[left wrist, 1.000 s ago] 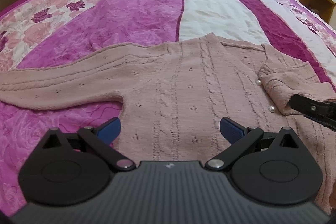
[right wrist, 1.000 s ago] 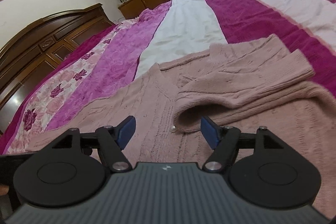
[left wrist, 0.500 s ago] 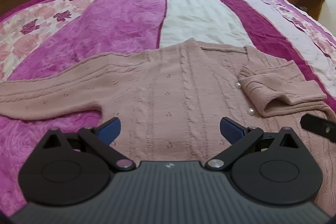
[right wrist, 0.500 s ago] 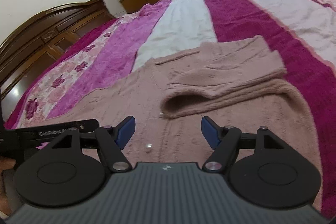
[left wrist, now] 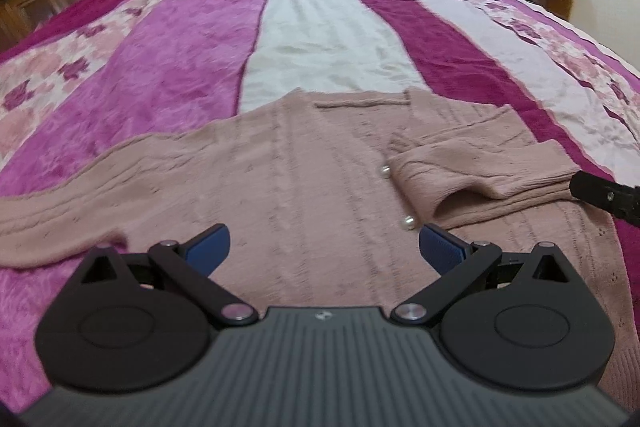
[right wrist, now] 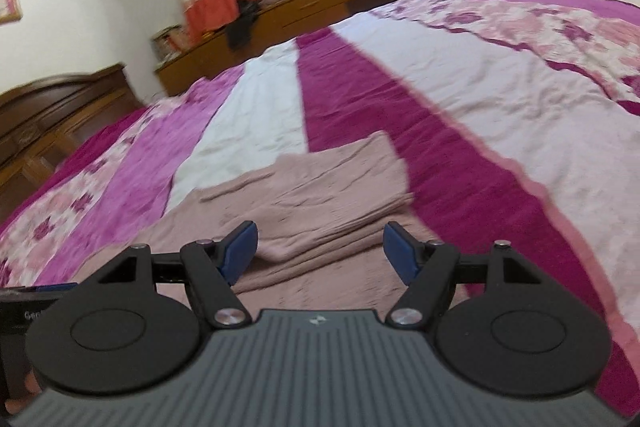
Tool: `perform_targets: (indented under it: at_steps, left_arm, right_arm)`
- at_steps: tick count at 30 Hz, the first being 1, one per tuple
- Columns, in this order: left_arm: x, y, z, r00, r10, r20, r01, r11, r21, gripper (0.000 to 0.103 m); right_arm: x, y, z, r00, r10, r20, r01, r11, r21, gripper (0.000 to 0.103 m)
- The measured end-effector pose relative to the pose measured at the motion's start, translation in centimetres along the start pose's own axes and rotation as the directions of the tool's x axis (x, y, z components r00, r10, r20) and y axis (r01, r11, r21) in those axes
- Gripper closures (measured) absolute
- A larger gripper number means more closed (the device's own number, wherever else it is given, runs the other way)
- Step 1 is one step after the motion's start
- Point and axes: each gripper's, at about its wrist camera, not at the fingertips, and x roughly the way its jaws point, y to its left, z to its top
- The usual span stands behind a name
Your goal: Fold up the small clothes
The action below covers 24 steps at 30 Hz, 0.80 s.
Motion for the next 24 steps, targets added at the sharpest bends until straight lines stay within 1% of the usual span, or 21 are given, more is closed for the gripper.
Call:
perform_targets:
  at_steps: [4,10,13,15,16,17,21,24]
  left_arm:
    - [0.9,-2.5,0.7,0.999,-0.037,0.028,0.036,0.997,0.061,0.000]
    - [2.5,-7.1,1.6,0.992,-0.104,0.075,0.090,0.982,0.164,0.001]
    - [3.6,-9.1,1.9,0.988,-0.139,0.071,0.122,0.973,0.198,0.001]
    - [4.5,-10.3,2.1,0.988,-0.143,0.059,0.128,0.971,0.202,0.001]
    - [5.0,-10.8,2.2,0.987,-0.157,0.046,0.144,0.968,0.207,0.003]
    - [5.4,-11.3,2.2,0.984,-0.172,0.038,0.160,0.964,0.213,0.009]
    - [6.5,-13.2,2.2,0.977,-0.209,0.034,0.191,0.942,0.275,0.011]
    - [7.2,-14.5,2.3,0.972,-0.233,0.035,0.210,0.925,0.316,0.017]
  right_arm:
    - [0.1,-1.5,0.1,0.999,-0.033,0.008,0.033,0.999,0.041,0.027]
    - [0.6,-3.0,0.4,0.998,-0.059,0.015,0.058,0.995,0.076,0.027]
    - [0.8,-3.8,0.5,0.997,-0.069,0.020,0.067,0.993,0.098,0.027]
    - [0.8,-4.3,0.7,0.997,-0.078,0.024,0.075,0.992,0.106,0.027]
    - [0.9,-4.7,0.7,0.996,-0.087,0.028,0.083,0.990,0.110,0.027]
    - [0.9,-5.0,0.7,0.995,-0.096,0.029,0.091,0.989,0.118,0.027]
    - [1.2,-6.3,0.7,0.994,-0.105,0.025,0.100,0.983,0.153,0.027]
    - [1.4,-6.7,0.6,0.994,-0.107,0.021,0.103,0.981,0.163,0.027]
